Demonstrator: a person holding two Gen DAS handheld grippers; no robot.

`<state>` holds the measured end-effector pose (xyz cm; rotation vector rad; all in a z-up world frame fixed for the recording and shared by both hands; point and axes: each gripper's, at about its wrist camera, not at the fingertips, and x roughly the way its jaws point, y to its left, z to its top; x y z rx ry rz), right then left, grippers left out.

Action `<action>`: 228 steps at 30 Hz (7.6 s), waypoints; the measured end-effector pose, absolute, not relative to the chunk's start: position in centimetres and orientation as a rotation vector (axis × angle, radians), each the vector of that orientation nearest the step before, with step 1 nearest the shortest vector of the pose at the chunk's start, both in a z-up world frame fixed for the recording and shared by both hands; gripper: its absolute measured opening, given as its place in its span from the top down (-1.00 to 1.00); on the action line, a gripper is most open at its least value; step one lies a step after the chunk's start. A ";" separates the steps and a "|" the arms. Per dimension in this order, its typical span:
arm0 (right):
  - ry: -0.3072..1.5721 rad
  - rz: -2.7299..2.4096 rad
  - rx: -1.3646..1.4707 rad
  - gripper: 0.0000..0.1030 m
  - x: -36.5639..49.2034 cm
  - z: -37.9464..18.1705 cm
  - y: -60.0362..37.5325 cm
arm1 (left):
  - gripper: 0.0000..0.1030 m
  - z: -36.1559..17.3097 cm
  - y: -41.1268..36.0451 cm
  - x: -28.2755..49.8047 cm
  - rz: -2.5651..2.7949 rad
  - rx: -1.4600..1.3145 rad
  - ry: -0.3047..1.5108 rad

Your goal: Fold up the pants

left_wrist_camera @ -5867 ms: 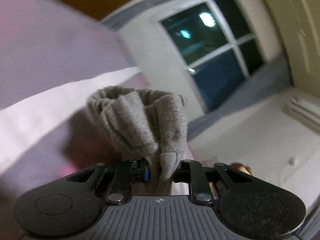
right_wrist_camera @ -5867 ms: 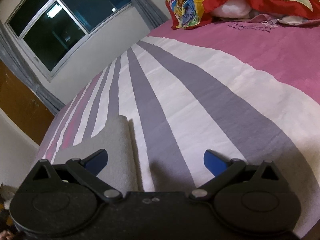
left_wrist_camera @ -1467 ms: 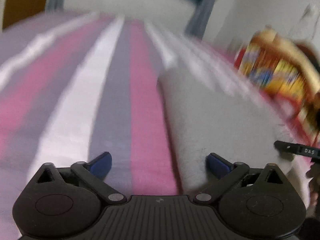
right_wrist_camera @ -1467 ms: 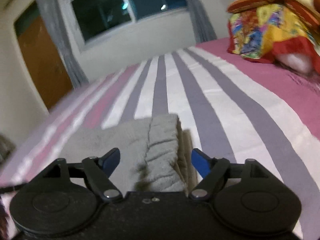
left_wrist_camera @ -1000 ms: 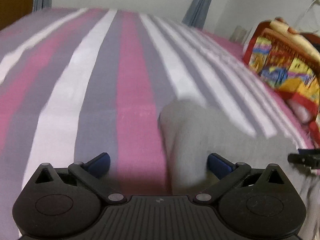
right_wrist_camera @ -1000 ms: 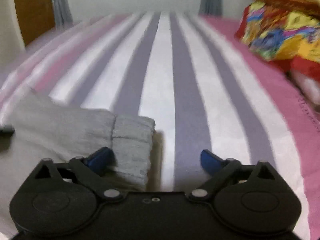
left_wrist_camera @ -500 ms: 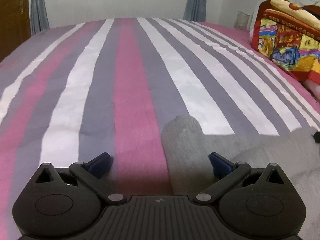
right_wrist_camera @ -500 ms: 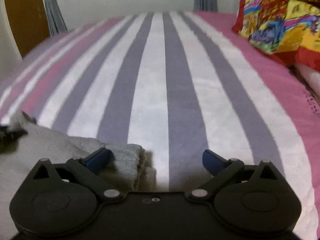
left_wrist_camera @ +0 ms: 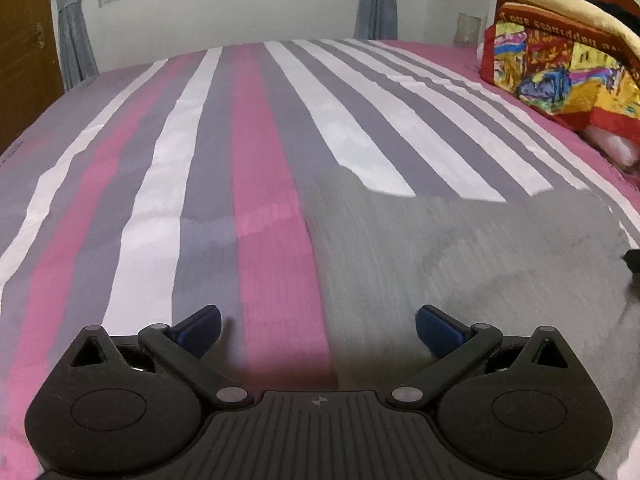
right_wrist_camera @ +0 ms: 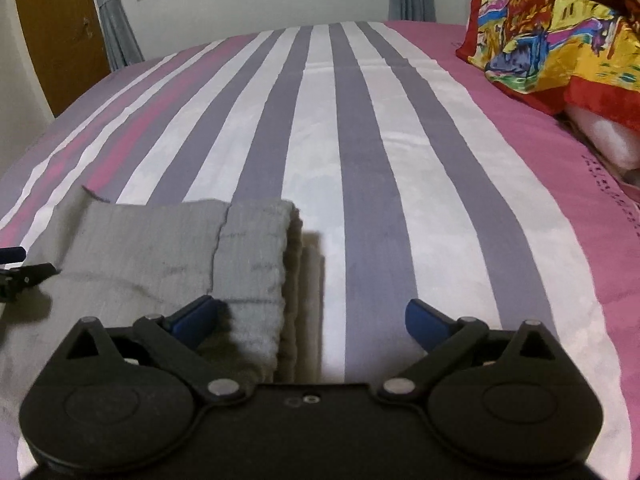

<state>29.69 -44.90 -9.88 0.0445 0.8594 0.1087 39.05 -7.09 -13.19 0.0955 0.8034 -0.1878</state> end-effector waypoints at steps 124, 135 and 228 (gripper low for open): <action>0.816 0.858 0.598 0.14 35.0 -4.7 -43.6 | 0.41 -12.5 5.3 38.5 -0.986 -0.829 0.602; 0.807 0.861 0.600 0.13 48.9 -5.5 -38.3 | 0.41 -11.9 11.1 51.7 -0.864 -0.798 0.586; 0.421 0.260 -0.007 -1.00 6.2 9.6 -35.0 | -1.00 9.8 -6.7 4.7 -0.143 -0.088 0.348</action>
